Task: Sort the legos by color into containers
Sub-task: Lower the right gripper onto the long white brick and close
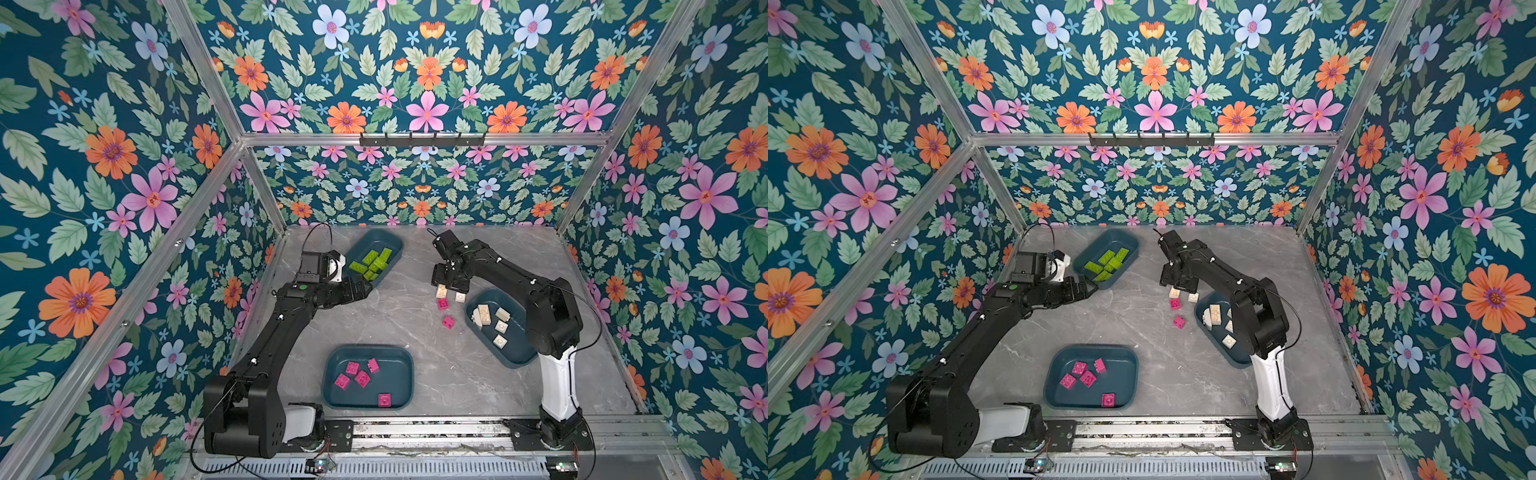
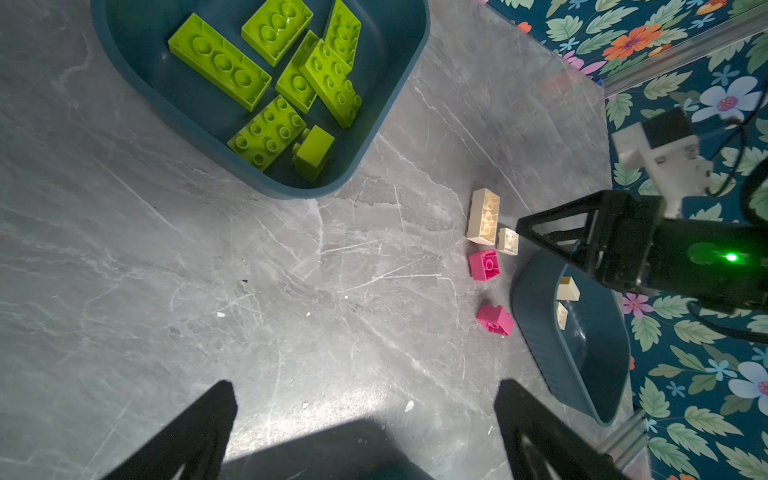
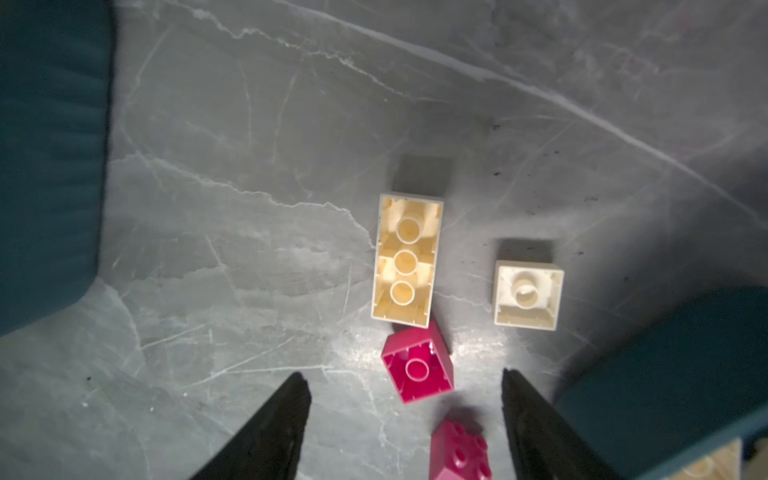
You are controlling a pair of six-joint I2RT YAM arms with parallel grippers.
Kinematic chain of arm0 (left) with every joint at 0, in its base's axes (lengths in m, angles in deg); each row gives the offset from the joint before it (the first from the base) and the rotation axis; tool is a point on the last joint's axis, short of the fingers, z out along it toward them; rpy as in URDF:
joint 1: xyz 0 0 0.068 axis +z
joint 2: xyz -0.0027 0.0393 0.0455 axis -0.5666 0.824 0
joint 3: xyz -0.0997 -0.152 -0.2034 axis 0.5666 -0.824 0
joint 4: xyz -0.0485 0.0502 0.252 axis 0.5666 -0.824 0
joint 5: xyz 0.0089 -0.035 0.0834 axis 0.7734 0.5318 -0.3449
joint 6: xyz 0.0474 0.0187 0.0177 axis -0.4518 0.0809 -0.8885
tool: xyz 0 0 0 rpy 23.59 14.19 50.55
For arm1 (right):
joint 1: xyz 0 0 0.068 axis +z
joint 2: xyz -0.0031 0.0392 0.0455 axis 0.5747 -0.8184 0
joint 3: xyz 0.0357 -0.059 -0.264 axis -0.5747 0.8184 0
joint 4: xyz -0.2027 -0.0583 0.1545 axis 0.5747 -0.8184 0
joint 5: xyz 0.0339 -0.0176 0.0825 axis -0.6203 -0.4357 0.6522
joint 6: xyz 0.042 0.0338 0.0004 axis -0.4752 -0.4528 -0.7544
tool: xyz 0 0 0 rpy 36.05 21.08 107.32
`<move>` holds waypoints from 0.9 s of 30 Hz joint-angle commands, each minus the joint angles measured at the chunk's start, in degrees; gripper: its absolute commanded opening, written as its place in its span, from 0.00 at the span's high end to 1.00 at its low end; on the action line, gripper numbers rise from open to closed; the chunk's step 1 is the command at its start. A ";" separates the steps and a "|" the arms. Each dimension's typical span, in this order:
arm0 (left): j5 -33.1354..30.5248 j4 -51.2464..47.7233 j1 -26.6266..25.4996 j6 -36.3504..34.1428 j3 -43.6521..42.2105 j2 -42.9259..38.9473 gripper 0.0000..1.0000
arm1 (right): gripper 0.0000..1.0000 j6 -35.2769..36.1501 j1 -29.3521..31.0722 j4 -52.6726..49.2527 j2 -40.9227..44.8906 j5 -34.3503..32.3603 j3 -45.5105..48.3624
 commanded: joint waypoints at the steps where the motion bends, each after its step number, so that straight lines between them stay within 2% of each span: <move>1: 0.07 0.17 0.08 -0.27 0.41 0.24 0.00 | 0.29 -3.22 -0.27 1.04 -2.11 -0.86 -0.91; 10: 0.09 0.26 0.01 -0.74 0.31 0.75 0.00 | 0.42 -3.99 -0.92 2.50 -7.79 -1.75 -3.52; 19: 0.07 -0.18 0.02 -1.42 0.29 1.20 0.00 | 0.55 -1.21 -0.92 0.08 -12.69 -2.90 -8.69; 27: 0.16 -0.44 0.01 -1.58 0.84 1.60 0.00 | 0.74 1.04 -0.92 0.09 -9.31 -3.86 -7.11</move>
